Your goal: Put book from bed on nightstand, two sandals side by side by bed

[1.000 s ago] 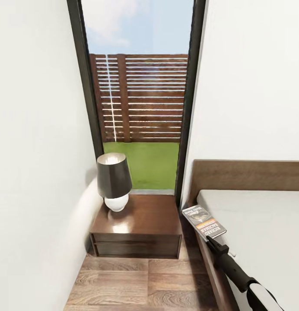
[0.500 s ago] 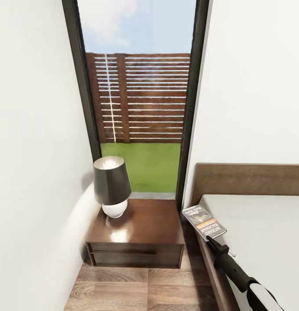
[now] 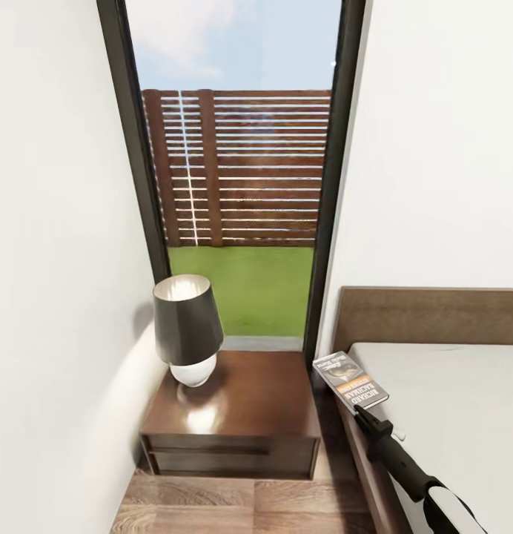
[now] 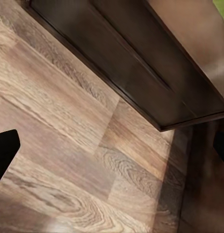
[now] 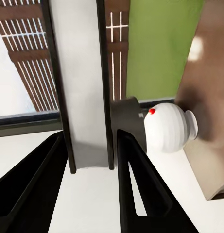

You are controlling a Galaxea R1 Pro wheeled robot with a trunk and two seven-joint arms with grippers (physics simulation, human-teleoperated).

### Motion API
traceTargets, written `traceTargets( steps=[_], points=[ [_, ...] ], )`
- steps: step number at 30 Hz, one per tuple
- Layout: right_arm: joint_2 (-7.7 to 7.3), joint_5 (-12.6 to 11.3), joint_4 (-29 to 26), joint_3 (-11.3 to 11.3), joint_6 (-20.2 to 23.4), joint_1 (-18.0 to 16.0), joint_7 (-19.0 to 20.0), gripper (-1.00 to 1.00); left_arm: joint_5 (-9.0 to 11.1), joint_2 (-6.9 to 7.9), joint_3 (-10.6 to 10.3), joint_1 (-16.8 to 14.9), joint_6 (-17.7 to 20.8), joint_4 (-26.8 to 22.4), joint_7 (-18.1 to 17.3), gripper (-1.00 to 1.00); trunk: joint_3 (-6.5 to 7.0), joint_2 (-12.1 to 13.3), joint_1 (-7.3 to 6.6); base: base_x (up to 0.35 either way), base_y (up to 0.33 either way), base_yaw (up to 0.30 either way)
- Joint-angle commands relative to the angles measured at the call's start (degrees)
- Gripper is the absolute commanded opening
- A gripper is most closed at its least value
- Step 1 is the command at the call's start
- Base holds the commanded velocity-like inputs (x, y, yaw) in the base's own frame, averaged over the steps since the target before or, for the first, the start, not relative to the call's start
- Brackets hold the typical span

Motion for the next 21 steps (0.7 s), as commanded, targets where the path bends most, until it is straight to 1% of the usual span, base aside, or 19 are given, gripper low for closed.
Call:
traceTargets(
  steps=[1, 7, 10, 21],
  points=[
    [0.01, -0.6, 0.0, -0.1, 0.5, 0.0, 0.0, -1.00, 0.5, 0.05, -0.5, 0.0, -0.2, -0.1, 0.0, 1.00, -0.04, 0.0, 0.02, 0.209, 0.000, 0.000],
    [0.01, -0.6, 0.0, -0.1, 0.5, 0.0, 0.0, -1.00, 0.6, 0.05, -0.5, 0.0, -0.2, -0.1, -0.1, 1.00, -0.04, 0.0, 0.02, 0.204, 0.000, 0.000],
    [0.01, -0.6, 0.0, 0.0, 0.5, 0.0, 0.0, -1.00, 0.6, 0.05, -0.5, 0.0, -0.2, -0.1, -0.1, 1.00, -0.04, 0.0, 0.02, 0.127, 0.000, 0.000],
    [0.00, -0.6, 0.0, 0.1, 0.6, 0.0, 0.0, -1.00, 0.6, 0.05, -0.5, 0.0, -0.2, -0.1, -0.1, 1.00, -0.04, 0.0, 0.02, 0.033, 0.000, 0.000]
  ],
)
